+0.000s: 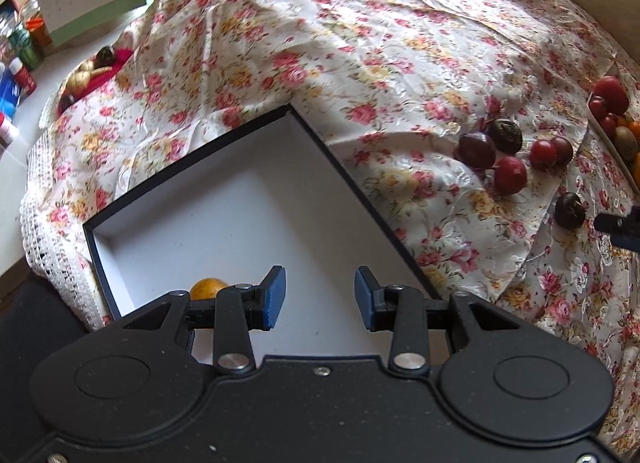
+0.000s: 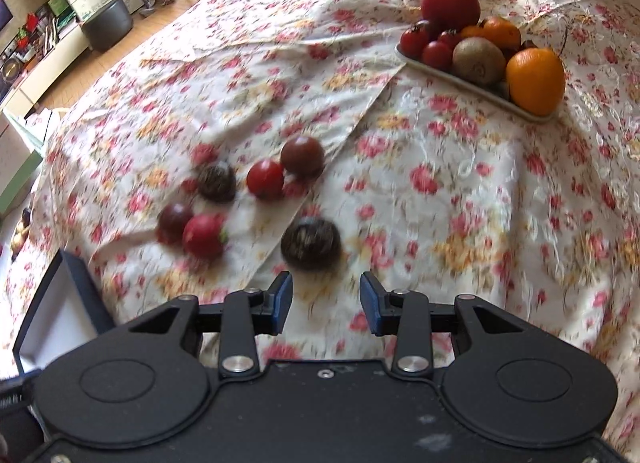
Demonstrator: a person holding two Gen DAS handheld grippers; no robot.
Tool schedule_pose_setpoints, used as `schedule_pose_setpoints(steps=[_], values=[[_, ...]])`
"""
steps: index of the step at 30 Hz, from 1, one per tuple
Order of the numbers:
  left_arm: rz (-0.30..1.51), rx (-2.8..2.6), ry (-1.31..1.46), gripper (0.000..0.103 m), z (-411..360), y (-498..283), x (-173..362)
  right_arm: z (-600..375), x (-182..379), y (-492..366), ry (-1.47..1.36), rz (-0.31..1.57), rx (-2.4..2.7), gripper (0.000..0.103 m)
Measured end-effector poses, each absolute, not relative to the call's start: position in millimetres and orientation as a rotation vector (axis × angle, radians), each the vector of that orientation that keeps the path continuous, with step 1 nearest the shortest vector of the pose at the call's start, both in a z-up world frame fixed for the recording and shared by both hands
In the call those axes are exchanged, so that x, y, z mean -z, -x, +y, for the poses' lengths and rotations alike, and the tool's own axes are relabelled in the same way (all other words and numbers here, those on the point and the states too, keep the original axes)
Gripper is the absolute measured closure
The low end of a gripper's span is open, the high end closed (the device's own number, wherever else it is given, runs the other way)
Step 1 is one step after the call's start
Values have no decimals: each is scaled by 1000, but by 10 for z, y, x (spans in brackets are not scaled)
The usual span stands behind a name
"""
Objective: Organize fruits
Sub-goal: 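Grasp a dark round fruit with each tool from the row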
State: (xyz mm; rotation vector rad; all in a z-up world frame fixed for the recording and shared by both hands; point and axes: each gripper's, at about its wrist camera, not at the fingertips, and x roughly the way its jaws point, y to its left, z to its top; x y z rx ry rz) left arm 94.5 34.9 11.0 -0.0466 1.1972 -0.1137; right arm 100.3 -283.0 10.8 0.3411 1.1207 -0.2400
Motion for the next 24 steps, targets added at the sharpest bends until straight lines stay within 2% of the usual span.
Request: schedule_pose_setpoints(steps=[4, 7, 15, 17, 19, 24], values=[[1174, 148, 17, 57, 197, -942, -168, -2852, -45, -1137, -343, 1125, 223, 59], [1165, 191, 7, 57, 64, -926, -209, -2796, 42, -1229, -320, 1135, 210, 53], [1174, 293, -13, 57, -304, -979, -225, -2625, 347, -1376, -234, 1170, 221, 49], [1163, 310, -21, 57, -409, -1008, -229, -2601, 348, -1378, -210, 1142, 223, 49], [1148, 318, -40, 57, -517, -1043, -226, -2614, 339, -1384, -218, 1134, 205, 57], [1143, 324, -59, 57, -775, -1208, -165, -2687, 245, -1311, -221, 1110, 179, 58]])
